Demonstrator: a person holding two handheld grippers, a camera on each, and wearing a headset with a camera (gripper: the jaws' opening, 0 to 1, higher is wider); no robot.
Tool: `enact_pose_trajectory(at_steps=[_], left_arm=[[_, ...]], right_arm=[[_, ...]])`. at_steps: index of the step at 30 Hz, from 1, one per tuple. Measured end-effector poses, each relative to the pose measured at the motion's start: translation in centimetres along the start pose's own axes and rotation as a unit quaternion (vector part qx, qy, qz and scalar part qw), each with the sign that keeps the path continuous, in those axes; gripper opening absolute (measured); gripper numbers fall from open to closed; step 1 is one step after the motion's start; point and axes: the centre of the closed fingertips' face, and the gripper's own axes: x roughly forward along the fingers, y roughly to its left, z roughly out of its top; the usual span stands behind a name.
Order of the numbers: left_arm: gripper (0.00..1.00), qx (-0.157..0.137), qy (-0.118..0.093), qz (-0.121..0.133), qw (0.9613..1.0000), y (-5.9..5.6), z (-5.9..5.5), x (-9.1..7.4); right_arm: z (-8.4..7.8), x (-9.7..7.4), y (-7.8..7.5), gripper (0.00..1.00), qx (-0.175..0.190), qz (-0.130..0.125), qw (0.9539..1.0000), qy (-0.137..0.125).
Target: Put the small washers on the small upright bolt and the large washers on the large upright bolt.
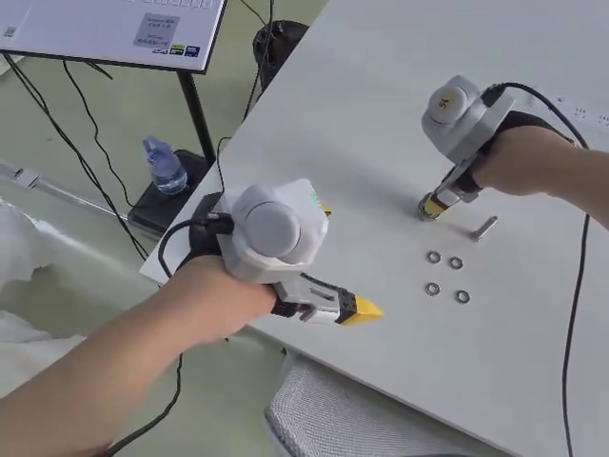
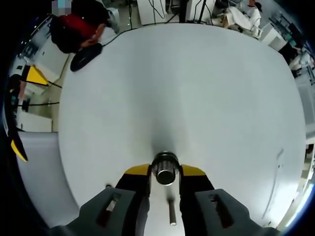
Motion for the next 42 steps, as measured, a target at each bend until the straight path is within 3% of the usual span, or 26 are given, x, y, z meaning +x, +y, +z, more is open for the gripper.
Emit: enact_pose_trajectory(at_steps=[12,23,30,37,42], left_arm=[[0.83,-0.001,0.0,0.004,1.0,0.3,0.1,0.0],[0.84,-0.003,-0.001,0.001,1.0,0.2,-0.1,0.4],[0.86,-0.001,-0.003,-0.001,1.0,0.0,-0.3,0.6],[0.87,0.012,-0.005,-0.009,0.9999,-0.5,0.0,0.8],[0.86,0.024,0.007,-0.009,0.9997,-0.6,-0.2,0.9]], right_arm=[[0.0,0.5,0.1,0.22,-0.004,-0.004,1.0,0.001],[0.4,1.9,-1.4,0.22,-0.011,-0.01,0.9999,0.0],[0.3,2.0,-1.3,0.22,-0.013,-0.014,0.9998,0.001],[0.3,2.2,-1.4,0.23,-0.025,-0.016,0.9995,0.007],[0.2,2.2,-1.5,0.24,-0.034,-0.022,0.9991,0.011]])
